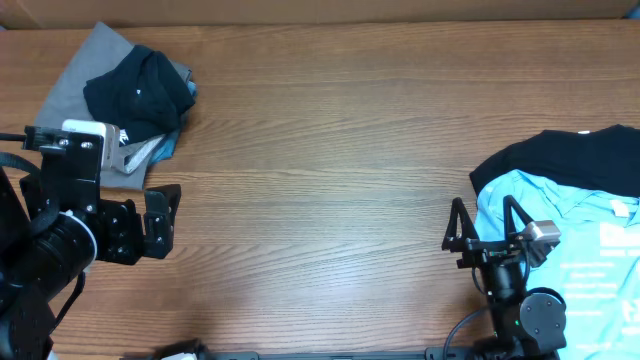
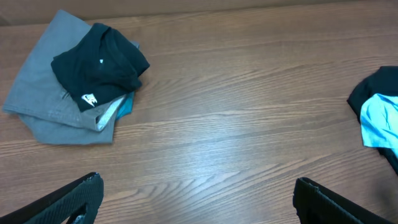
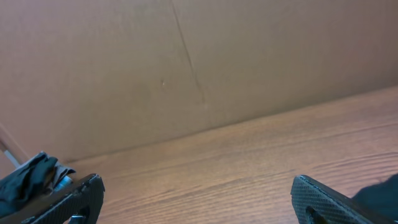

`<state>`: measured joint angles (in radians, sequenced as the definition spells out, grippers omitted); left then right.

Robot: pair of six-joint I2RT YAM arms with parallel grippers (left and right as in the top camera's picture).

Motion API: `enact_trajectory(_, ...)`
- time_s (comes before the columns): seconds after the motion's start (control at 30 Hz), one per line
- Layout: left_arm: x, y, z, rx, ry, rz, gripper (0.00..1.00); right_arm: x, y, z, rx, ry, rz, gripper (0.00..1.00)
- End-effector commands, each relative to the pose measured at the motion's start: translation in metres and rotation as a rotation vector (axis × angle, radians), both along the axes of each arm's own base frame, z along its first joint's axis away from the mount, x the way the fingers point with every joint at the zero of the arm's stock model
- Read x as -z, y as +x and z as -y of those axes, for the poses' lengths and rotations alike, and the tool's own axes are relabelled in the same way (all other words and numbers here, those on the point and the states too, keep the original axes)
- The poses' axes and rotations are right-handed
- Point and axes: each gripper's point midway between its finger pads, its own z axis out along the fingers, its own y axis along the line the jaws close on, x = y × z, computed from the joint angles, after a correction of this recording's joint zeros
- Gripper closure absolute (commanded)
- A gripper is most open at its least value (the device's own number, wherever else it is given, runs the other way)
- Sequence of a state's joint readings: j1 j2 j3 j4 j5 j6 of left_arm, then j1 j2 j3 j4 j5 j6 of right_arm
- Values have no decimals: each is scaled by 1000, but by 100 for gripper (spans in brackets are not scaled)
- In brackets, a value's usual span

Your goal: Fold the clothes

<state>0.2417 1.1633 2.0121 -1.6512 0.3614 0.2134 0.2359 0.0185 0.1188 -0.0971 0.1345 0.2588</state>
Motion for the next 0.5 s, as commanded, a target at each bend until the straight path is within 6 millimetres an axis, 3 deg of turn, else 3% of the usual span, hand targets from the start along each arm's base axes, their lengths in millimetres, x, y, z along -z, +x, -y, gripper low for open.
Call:
enact_trajectory(0.0,1,0,0,13,16,1,0,21,4,-3,-12,0,-19,0)
enact_trajectory(0.1,1,0,0,13,16,2,0,45,7,-5,-22,-13,-70,0)
enact_trajectory(0.47,1,0,0,13,16,1,0,43,7,-6,-24,-12,-65,0)
